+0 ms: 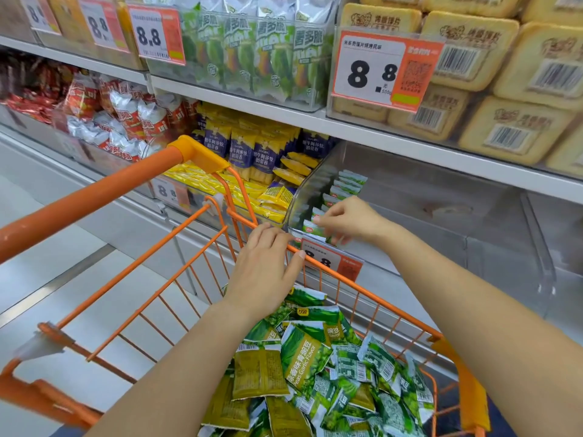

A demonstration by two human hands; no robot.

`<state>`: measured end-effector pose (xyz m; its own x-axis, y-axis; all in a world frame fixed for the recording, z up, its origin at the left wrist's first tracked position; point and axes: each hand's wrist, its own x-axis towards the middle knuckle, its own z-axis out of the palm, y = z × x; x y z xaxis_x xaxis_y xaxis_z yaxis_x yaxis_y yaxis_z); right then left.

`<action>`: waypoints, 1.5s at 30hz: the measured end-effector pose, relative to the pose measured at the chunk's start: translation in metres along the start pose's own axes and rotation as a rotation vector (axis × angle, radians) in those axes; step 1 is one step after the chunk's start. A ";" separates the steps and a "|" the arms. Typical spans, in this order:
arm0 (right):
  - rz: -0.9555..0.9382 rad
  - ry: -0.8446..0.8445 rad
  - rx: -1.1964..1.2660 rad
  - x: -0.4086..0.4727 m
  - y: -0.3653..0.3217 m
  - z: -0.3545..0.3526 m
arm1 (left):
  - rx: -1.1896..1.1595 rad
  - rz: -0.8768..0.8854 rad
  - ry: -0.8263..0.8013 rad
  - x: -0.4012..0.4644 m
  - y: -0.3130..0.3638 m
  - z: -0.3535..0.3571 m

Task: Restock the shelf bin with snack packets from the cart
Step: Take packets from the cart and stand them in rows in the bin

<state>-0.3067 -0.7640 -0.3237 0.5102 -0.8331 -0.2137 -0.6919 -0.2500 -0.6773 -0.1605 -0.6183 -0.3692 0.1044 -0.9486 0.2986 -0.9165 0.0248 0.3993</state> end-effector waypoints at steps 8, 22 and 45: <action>-0.058 0.168 -0.478 0.010 0.000 0.012 | -0.024 -0.001 0.009 0.000 0.000 0.001; -0.051 0.126 -0.162 0.001 -0.002 0.013 | -0.024 -0.006 0.003 0.000 0.000 0.000; 0.652 0.362 1.112 0.045 0.013 0.014 | -0.075 -0.011 0.014 0.001 0.004 0.002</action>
<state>-0.2856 -0.7977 -0.3522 -0.0348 -0.7720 -0.6347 0.1129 0.6280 -0.7700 -0.1648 -0.6200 -0.3691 0.1204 -0.9446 0.3054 -0.8837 0.0382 0.4665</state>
